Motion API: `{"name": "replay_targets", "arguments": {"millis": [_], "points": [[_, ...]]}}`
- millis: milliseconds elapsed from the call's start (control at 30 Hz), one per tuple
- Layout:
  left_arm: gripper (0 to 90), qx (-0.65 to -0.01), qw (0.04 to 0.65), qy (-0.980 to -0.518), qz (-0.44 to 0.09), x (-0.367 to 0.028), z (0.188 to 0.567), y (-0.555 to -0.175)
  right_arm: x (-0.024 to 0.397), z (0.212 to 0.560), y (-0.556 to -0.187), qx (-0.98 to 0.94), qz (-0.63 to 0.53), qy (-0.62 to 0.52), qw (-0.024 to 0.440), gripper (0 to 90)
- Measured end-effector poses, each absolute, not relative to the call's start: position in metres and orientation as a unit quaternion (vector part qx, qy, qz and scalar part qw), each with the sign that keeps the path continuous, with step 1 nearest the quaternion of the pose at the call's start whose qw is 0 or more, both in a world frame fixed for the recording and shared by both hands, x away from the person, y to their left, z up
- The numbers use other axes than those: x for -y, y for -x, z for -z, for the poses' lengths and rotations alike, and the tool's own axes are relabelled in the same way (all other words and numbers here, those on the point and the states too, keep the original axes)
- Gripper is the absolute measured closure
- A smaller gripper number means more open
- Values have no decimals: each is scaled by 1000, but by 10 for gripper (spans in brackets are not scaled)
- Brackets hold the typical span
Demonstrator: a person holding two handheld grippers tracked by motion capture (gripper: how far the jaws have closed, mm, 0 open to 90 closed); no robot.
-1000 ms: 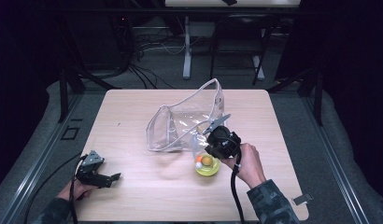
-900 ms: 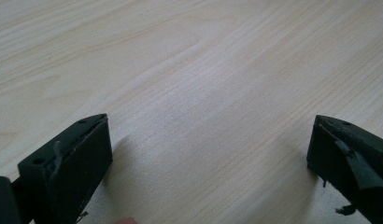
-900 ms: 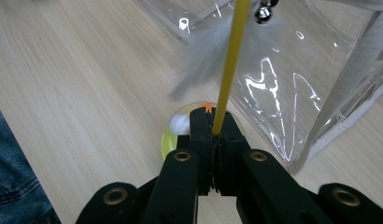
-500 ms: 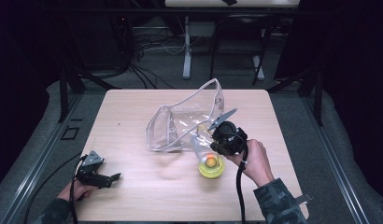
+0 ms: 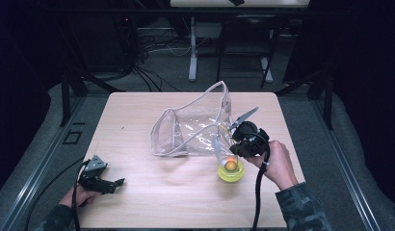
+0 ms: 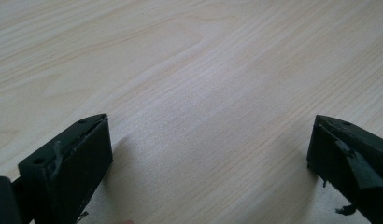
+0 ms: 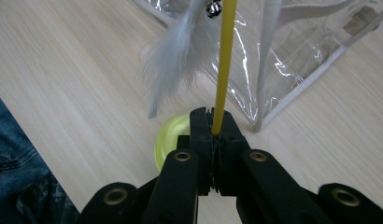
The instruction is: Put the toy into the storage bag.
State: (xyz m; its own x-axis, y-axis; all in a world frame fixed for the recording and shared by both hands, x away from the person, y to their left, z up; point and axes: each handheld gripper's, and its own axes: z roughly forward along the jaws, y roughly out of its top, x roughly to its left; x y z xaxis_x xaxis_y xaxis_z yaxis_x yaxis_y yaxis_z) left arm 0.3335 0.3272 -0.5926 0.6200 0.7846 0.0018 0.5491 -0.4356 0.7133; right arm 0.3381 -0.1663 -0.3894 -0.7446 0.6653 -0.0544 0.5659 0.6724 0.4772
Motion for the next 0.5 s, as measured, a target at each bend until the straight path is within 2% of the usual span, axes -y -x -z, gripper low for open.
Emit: {"name": "replay_targets", "arguments": {"millis": [500], "points": [[0,-402,347,-830,-168,-327,592,-333,193,381,-338,-901,-213,-360,117,881]]}}
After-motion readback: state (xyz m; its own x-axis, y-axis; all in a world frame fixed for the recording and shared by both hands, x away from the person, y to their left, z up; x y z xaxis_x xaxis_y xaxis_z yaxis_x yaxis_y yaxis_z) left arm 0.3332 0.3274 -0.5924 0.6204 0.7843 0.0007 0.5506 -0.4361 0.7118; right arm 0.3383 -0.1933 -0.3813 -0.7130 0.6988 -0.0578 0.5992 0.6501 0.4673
